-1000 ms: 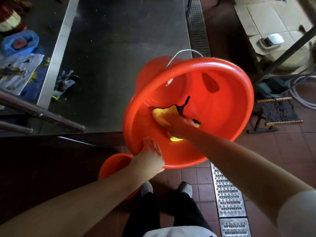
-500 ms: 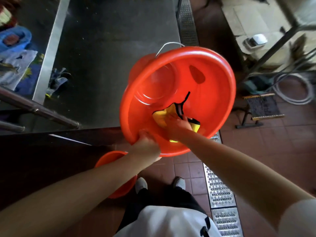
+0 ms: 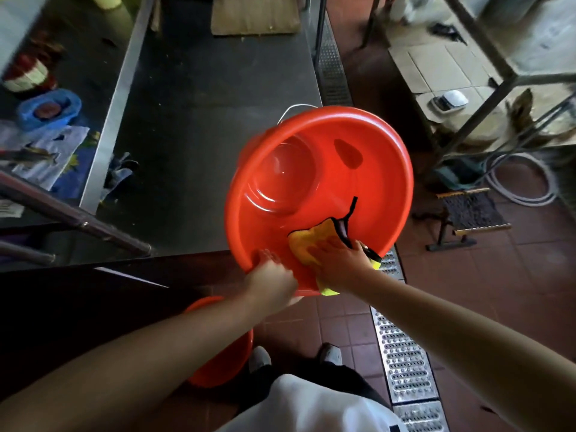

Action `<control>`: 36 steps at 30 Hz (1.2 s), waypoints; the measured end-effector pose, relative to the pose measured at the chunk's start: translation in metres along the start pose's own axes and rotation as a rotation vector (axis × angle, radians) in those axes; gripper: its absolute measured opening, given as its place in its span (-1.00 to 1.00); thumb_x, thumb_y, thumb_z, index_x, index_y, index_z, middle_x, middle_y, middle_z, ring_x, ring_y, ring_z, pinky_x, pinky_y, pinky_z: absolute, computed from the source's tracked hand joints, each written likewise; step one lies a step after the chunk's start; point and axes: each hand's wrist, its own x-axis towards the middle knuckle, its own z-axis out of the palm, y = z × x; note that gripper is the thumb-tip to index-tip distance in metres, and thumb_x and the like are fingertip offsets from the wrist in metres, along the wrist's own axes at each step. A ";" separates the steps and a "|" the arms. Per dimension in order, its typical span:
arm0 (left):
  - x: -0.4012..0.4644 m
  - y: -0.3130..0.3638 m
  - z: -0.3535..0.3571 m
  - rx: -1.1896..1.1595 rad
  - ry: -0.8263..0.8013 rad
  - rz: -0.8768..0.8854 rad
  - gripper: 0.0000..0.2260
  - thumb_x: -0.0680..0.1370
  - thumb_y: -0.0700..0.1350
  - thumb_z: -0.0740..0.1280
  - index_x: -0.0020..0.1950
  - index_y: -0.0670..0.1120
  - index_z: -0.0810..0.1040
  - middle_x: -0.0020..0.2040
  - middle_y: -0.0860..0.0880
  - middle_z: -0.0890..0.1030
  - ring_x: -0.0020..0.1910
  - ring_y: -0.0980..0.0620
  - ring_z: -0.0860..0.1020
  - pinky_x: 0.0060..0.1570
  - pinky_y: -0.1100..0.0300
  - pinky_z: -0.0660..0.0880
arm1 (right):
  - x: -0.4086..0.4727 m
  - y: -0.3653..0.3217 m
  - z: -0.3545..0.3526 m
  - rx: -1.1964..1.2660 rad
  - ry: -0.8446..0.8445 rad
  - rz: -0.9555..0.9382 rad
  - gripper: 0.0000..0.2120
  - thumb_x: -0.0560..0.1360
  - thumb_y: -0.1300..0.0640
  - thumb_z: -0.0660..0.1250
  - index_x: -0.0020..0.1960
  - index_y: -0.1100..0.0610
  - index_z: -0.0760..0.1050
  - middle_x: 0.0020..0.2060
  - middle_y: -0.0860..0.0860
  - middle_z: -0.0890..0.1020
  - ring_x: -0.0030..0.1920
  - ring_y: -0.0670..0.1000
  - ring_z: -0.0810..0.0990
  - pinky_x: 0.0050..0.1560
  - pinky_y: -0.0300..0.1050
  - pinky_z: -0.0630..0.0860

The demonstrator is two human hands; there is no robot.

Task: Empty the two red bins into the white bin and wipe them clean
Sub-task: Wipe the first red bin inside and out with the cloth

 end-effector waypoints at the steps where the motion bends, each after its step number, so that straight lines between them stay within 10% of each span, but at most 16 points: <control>1: 0.000 -0.001 -0.001 -0.009 -0.018 0.011 -0.45 0.54 0.28 0.17 0.12 -0.15 0.65 0.05 -0.33 0.64 0.12 -0.37 0.56 0.20 -0.29 0.36 | 0.008 -0.001 0.000 0.016 -0.029 0.006 -0.48 0.62 -0.16 0.08 0.55 -0.11 0.17 0.52 -0.07 0.28 0.54 0.06 0.14 0.40 0.24 0.19; 6: -0.002 -0.005 0.004 0.026 0.129 0.044 -0.56 0.35 0.28 0.38 -0.26 -0.11 0.69 -0.35 -0.17 0.65 -0.33 -0.17 0.63 -0.08 -0.15 0.53 | 0.054 -0.002 0.001 0.003 -0.116 0.002 -0.39 0.59 -0.16 0.15 0.59 -0.10 0.07 0.54 -0.09 0.22 0.55 0.08 0.09 0.40 0.30 0.17; 15: 0.013 0.005 0.007 0.146 -0.072 0.036 -0.37 0.65 0.07 0.12 0.36 -0.53 0.28 0.25 -0.63 0.32 0.19 -0.62 0.39 0.18 -0.47 0.32 | 0.130 0.001 0.007 0.128 -0.057 0.058 -0.47 0.54 -0.08 0.15 0.51 -0.16 0.20 0.45 -0.01 0.34 0.49 0.11 0.24 0.35 0.28 0.30; 22: -0.002 -0.006 0.009 0.155 -0.011 0.027 -0.39 0.32 0.32 0.37 -0.02 -0.22 0.71 -0.09 -0.31 0.68 -0.11 -0.30 0.66 -0.07 -0.18 0.59 | 0.119 0.000 0.015 0.106 -0.050 0.032 -0.52 0.61 -0.09 0.12 0.52 -0.09 0.23 0.48 -0.05 0.32 0.50 0.04 0.22 0.34 0.17 0.25; 29: 0.003 -0.008 0.011 0.152 -0.096 0.064 -0.48 0.60 0.16 0.19 0.29 -0.24 0.54 0.23 -0.45 0.50 0.26 -0.49 0.43 0.26 -0.42 0.26 | 0.018 -0.007 0.019 -0.075 0.032 -0.172 -0.46 0.57 -0.29 0.05 0.50 -0.14 0.19 0.39 -0.02 0.30 0.44 0.13 0.25 0.24 0.30 0.36; 32: 0.000 -0.016 0.003 0.175 -0.090 0.061 -0.56 0.60 0.04 0.21 0.28 -0.27 0.54 0.20 -0.41 0.54 0.23 -0.44 0.46 0.24 -0.36 0.31 | -0.016 -0.001 0.014 -0.014 -0.003 -0.183 -0.02 0.33 -0.57 0.12 0.61 -0.11 0.04 0.53 -0.08 0.23 0.54 0.05 0.17 0.34 0.20 0.36; 36: -0.002 -0.035 -0.005 0.172 -0.002 0.114 -0.53 0.58 0.22 0.21 0.12 -0.16 0.62 0.02 -0.18 0.65 0.05 -0.18 0.58 0.13 -0.11 0.36 | -0.025 0.007 -0.002 -0.115 0.026 -0.218 0.00 0.34 -0.35 0.38 0.63 -0.07 0.01 0.54 -0.05 0.28 0.52 0.03 0.26 0.32 0.03 0.40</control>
